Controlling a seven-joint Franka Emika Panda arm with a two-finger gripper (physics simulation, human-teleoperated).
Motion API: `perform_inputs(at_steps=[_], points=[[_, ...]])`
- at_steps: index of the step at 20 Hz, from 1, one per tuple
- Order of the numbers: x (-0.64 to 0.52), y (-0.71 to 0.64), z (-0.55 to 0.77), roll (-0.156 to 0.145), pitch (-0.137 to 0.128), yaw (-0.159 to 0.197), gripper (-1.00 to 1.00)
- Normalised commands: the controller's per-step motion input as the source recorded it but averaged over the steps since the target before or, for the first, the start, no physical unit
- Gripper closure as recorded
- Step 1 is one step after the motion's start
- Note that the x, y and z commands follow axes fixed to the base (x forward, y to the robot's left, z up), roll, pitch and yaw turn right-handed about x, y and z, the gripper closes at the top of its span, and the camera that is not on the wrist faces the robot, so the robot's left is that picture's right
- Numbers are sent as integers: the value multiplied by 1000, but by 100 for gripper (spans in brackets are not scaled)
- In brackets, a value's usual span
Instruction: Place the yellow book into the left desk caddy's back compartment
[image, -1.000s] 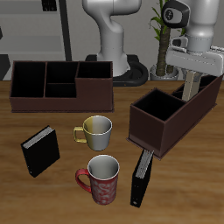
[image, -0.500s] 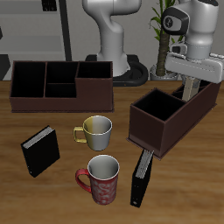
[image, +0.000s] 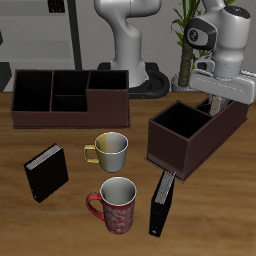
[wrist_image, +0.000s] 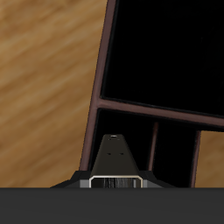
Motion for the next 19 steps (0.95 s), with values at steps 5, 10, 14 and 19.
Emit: perform_inputs(at_steps=[5, 10, 14, 19], points=[[71, -72, -78, -13, 30, -15, -100], [32, -59, 44, -3, 0, -6, -100], [9, -27, 68, 2, -10, 5, -100], [-22, -10, 76, 10, -13, 4, -100]])
